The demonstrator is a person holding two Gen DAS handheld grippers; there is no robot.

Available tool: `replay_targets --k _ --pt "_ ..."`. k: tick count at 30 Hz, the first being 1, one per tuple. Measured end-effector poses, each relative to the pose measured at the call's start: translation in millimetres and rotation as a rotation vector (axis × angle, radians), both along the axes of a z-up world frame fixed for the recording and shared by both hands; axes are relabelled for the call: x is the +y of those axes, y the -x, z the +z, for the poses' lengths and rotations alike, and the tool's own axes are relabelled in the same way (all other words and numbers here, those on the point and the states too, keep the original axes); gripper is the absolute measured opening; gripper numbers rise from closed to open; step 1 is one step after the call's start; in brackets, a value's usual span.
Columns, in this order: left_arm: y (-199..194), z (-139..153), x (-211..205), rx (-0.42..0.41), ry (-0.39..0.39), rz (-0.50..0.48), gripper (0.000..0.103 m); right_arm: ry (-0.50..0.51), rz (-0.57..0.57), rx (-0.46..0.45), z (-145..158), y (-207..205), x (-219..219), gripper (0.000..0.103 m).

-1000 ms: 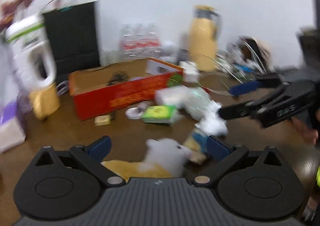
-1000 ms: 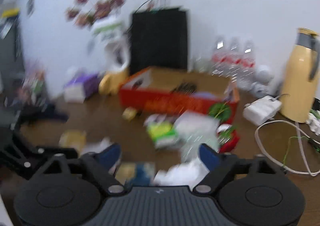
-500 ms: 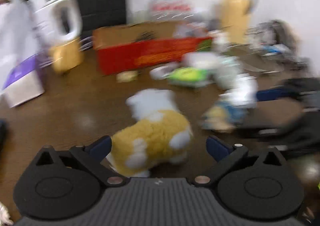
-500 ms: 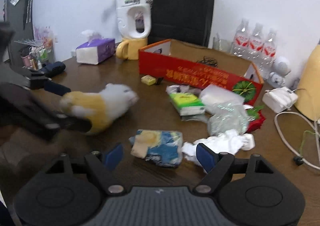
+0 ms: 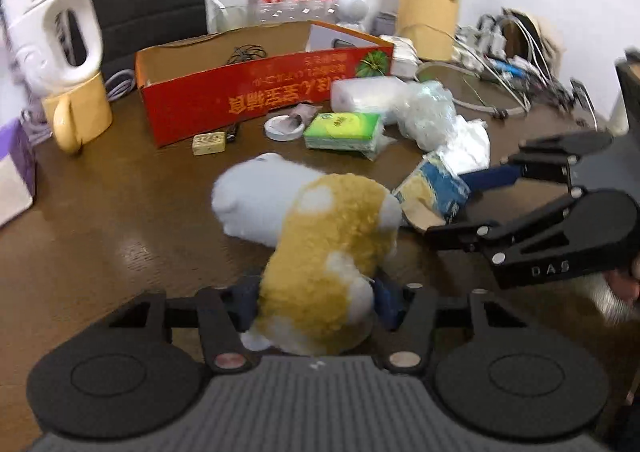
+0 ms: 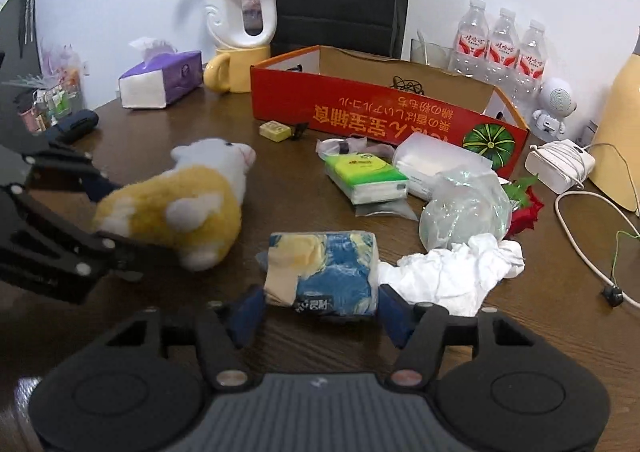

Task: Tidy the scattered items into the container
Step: 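Grasp the plush toy with the left gripper while the right gripper grasps the blue tissue pack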

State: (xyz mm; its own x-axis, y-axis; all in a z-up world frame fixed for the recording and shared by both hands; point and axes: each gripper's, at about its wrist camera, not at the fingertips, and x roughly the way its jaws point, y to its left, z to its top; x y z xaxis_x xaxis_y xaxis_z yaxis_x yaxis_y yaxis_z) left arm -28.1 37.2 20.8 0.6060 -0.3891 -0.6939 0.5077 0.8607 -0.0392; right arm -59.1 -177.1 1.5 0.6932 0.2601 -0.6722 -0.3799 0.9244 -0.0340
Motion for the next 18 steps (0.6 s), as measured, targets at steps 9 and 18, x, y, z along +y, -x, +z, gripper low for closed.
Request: replay_targets --k 9,18 --pt "21.2 25.1 15.0 -0.141 0.098 0.209 0.046 -0.004 0.014 -0.056 10.1 3.4 4.2 0.001" --pt "29.0 44.6 33.5 -0.222 0.104 0.336 0.046 -0.074 0.116 -0.064 39.3 28.4 8.6 0.000"
